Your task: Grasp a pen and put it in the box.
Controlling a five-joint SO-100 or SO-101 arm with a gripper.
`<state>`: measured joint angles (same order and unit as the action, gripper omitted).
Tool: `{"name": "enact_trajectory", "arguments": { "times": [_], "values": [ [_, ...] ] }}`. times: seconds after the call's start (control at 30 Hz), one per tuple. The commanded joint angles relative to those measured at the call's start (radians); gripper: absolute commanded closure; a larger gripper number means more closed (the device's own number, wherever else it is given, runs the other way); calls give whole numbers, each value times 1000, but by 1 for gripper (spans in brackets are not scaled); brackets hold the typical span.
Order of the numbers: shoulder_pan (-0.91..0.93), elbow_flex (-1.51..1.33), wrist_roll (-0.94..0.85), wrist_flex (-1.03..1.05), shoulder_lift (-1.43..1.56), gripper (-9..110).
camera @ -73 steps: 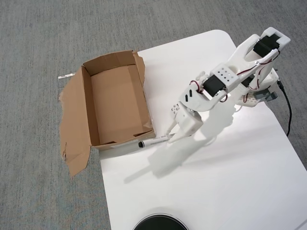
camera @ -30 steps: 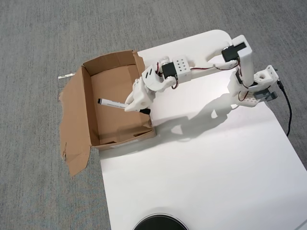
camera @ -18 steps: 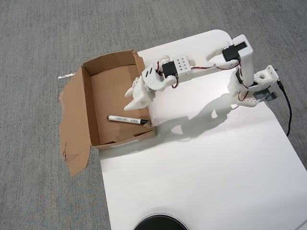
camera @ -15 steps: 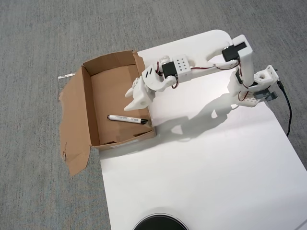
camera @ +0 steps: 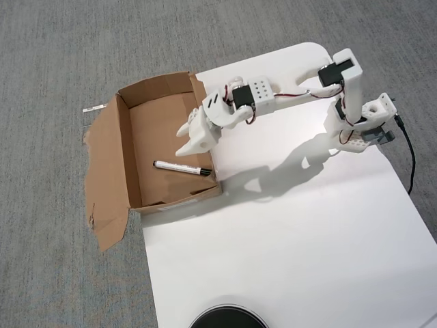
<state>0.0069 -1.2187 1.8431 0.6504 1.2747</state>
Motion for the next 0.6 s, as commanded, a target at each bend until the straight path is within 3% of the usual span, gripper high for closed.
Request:
{"name": "enact_trajectory", "arguments": {
  "times": [0.0,0.57],
  "values": [
    [-1,18,-7,-8,158,81],
    [-8,15,-8,-5,399,81]
  ]
}}
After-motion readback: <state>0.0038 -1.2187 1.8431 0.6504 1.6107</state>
